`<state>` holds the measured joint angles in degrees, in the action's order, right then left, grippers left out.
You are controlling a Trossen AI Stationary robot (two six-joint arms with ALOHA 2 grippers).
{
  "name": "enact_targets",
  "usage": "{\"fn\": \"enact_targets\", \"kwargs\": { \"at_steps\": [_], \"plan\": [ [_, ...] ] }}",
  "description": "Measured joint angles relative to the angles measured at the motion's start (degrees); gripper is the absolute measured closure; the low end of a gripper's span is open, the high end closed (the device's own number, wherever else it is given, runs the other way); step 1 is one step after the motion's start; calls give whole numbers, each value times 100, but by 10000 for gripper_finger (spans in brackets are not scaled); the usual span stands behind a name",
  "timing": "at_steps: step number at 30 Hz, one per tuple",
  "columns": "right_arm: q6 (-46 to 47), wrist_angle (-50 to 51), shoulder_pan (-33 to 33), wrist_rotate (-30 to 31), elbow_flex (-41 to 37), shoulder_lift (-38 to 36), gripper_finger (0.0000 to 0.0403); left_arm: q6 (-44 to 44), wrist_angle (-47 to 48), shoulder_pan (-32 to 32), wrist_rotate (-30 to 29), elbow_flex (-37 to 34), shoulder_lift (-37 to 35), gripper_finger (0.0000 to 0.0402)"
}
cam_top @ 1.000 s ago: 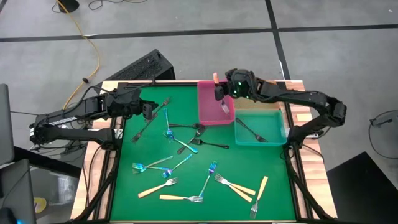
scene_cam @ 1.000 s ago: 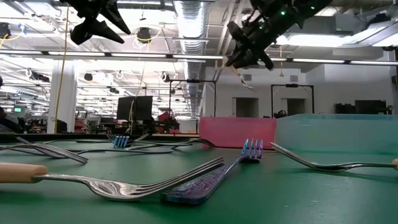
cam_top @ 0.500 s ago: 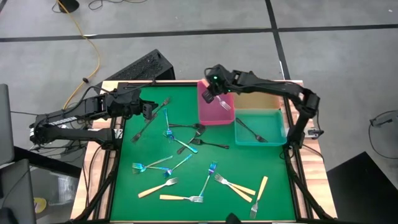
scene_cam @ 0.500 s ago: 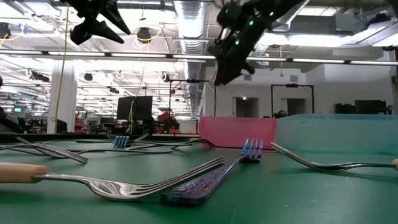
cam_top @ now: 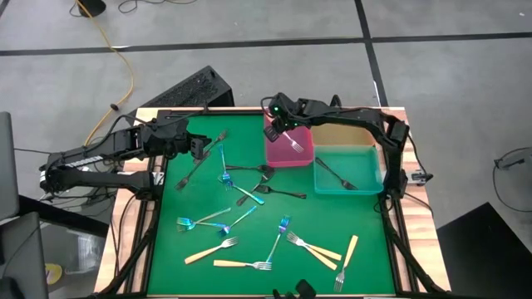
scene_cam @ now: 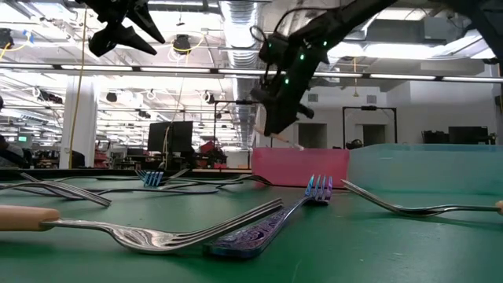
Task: Sort silverware by color (type)
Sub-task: Put the yellow fork into the pink bin
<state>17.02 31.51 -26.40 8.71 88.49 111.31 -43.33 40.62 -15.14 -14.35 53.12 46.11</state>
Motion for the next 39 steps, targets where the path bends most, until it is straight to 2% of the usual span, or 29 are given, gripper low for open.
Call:
{"fn": "enact_targets", "kwargs": {
  "at_steps": [11,39],
  "plan": [
    [345,-158,-56,-138,16,514,306,0,7,-2,-66,0,2,272],
    [821,-58,-30,-132,1,999,305,-71,26,-2,-66,0,1,272]
  ]
}}
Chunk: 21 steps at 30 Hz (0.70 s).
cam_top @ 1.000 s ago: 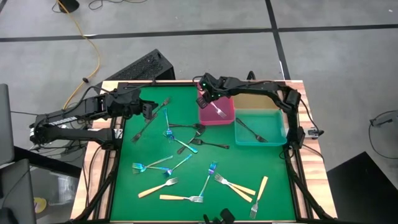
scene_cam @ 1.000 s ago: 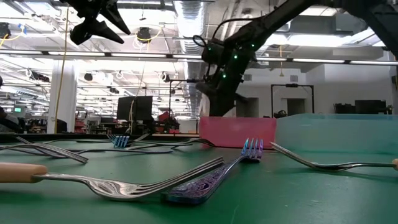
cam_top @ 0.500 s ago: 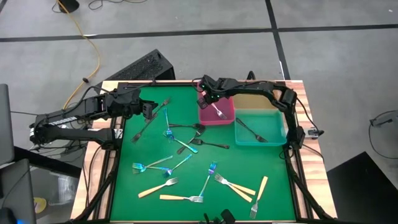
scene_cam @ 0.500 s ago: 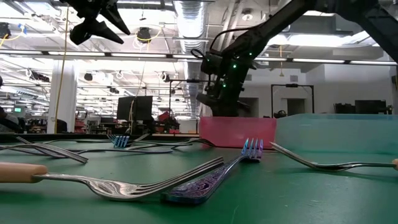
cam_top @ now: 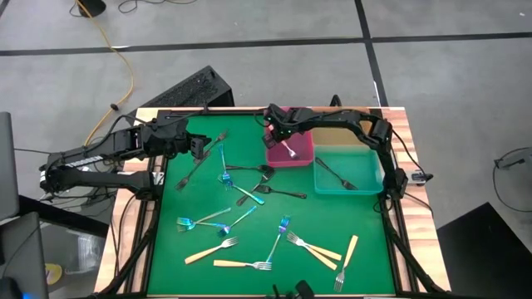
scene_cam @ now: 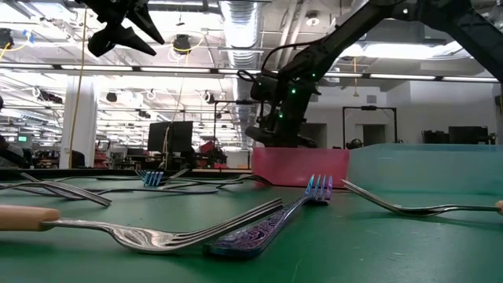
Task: Sort silverware by color (type)
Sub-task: Put the yellow fork into the pink bin
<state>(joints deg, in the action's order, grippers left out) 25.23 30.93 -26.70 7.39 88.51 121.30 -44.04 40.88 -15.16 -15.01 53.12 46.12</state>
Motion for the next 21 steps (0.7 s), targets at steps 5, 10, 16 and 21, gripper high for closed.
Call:
{"fn": "enact_targets", "kwargs": {
  "at_steps": [5,10,16,21],
  "plan": [
    [27,277,-41,-8,0,0,304,1,0,0,1,0,1,272],
    [27,331,-42,3,0,-2,304,3,2,0,-9,0,1,272],
    [29,438,-42,42,0,-4,298,3,59,0,-50,0,1,272],
    [62,498,-57,50,0,-7,264,4,66,0,-56,0,1,272]
  ]
}}
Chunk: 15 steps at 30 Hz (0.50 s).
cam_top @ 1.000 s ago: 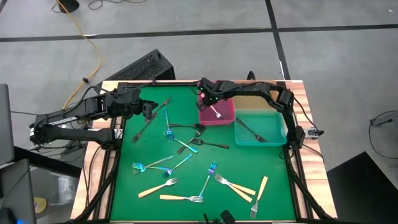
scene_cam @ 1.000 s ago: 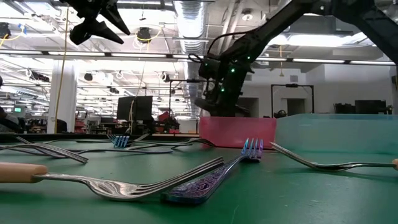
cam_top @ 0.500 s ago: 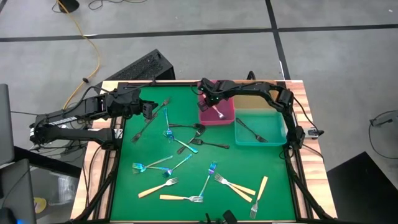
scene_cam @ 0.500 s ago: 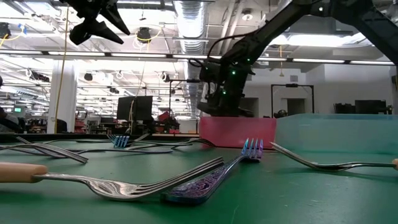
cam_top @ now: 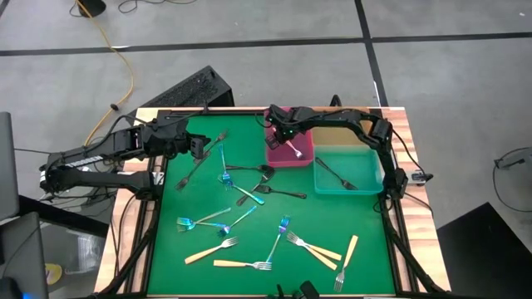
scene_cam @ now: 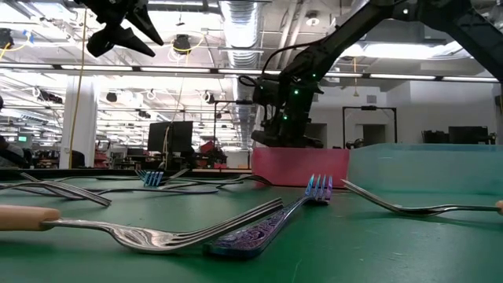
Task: Sort silverware by color (type)
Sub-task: Put the yellow fork into the pink bin
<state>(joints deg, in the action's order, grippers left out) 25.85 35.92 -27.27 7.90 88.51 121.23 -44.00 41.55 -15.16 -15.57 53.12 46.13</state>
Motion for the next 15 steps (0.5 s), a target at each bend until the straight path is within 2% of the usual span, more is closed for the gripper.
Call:
{"fn": "enact_targets", "kwargs": {
  "at_steps": [5,15],
  "plan": [
    [113,-6,0,18,0,0,237,1,1,0,-13,0,0,272],
    [115,9,-2,14,0,0,226,1,23,0,-11,0,0,272]
  ]
}}
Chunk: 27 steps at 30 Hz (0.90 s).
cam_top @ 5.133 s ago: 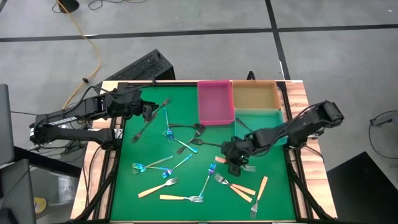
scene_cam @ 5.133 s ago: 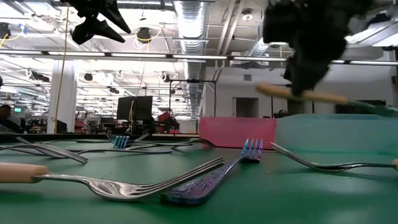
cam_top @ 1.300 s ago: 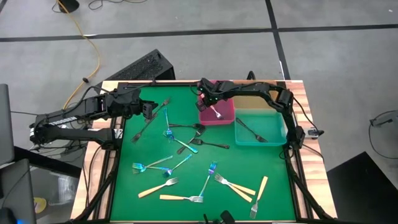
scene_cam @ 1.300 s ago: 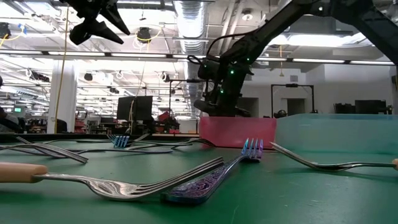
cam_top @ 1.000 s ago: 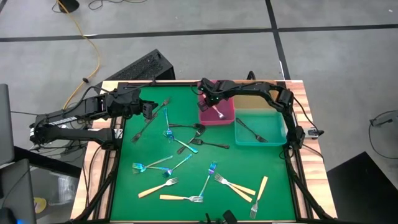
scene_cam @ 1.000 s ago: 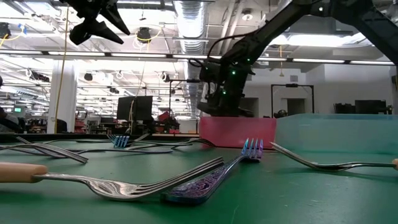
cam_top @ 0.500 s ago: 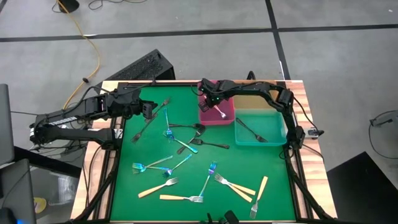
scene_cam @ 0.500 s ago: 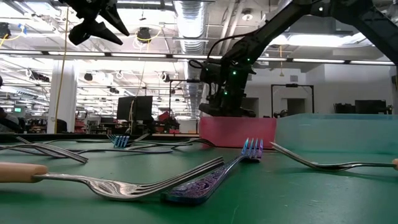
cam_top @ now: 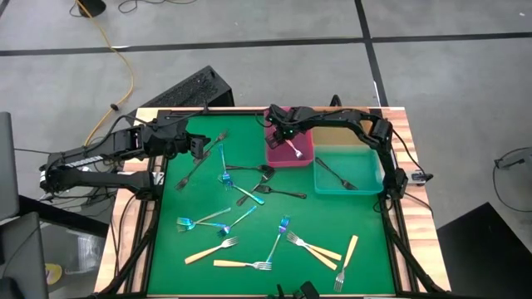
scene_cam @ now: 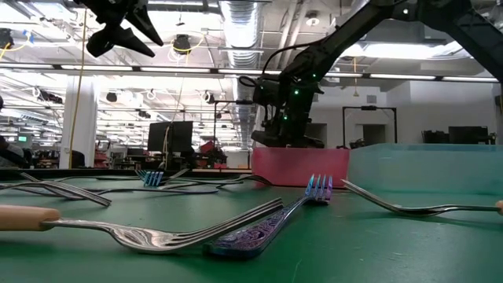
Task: Sort silverware by color (type)
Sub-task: Put the yellow fork into the pink bin
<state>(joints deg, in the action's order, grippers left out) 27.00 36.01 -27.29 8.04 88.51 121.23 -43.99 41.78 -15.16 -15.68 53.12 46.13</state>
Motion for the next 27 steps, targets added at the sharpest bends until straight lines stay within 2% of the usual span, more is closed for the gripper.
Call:
{"fn": "enact_targets", "kwargs": {
  "at_steps": [11,27],
  "plan": [
    [2,35,0,-35,0,0,177,2,0,0,0,0,0,272],
    [0,159,-20,-20,0,-7,175,9,-2,0,0,0,0,272]
  ]
}}
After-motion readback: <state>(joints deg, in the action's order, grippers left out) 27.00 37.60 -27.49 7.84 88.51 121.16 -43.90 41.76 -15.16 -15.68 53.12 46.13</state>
